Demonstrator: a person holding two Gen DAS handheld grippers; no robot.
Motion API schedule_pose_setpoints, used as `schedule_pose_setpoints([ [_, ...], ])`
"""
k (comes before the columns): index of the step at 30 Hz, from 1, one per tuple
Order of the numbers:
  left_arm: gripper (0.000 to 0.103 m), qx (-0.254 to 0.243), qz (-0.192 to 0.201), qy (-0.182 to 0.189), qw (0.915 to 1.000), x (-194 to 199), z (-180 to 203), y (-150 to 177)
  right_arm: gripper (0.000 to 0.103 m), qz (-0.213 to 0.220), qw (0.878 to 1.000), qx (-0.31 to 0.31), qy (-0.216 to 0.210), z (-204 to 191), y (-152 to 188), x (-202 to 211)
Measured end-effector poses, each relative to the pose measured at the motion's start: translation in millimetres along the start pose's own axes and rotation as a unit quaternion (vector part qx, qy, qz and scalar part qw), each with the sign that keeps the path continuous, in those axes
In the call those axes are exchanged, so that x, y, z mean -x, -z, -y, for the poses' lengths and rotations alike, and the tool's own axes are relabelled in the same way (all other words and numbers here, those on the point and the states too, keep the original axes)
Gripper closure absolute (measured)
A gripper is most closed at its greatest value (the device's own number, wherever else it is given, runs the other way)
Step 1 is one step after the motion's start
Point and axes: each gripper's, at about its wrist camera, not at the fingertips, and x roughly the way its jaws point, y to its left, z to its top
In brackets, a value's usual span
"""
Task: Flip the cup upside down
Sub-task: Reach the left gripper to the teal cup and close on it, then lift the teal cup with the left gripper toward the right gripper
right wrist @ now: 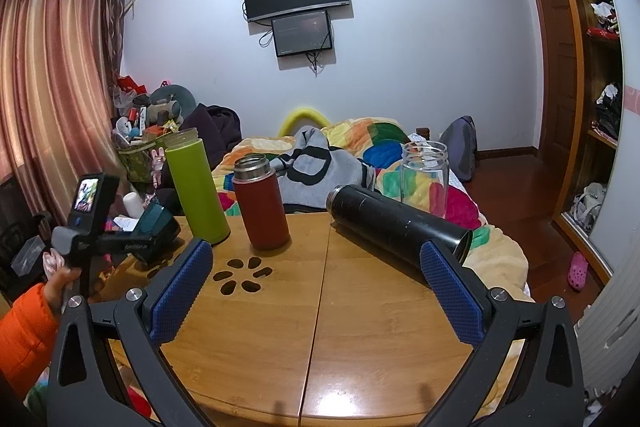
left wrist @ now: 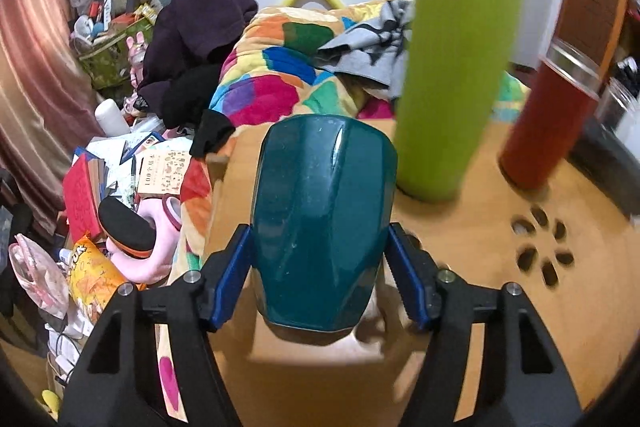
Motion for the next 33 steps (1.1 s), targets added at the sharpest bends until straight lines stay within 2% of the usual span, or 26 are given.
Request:
schedule_pose_setpoints([
  [6, 0.037, -0.042, 0.016, 0.032, 0.9985, 35.2, 35.4, 36.1, 0.0, -0.002, 1.0, -0.004, -0.001, -0.1, 4.4, -2.2],
  [14, 0.037, -0.108, 0.039, 0.094, 0.989, 66.1, 105.3, 68.9, 0.0, -0.004, 1.0, -0.004, 0.003, 1.1, 7.8, 3.0],
  [19, 0.037, -0.109, 0.053, 0.106, 0.9869, 74.0, 142.0, 77.5, 0.0, -0.012, 1.0, -0.013, 0.003, 6.0, 10.5, 0.8],
  [24, 0.037, -0.096, 0.056, 0.112, 0.9874, 79.6, 160.5, 81.3, 0.0, -0.017, 1.0, -0.014, 0.005, 8.8, 13.3, 1.8],
  [26, 0.031, -0.096, 0.057, 0.113, 0.9873, 82.4, 162.2, 81.4, 0.0, -0.017, 1.0, -0.016, 0.005, 9.6, 13.9, 2.2],
  [28, 0.028, -0.093, 0.054, 0.127, 0.9861, 87.1, 162.6, 84.6, 0.0, -0.019, 1.0, -0.018, 0.004, 9.7, 15.0, 2.0],
  [33, 0.028, -0.089, 0.049, 0.17, 0.9802, 99.9, 158.4, 95.8, 0.0, -0.024, 1.0, -0.018, 0.0, 6.8, 17.6, 0.6],
])
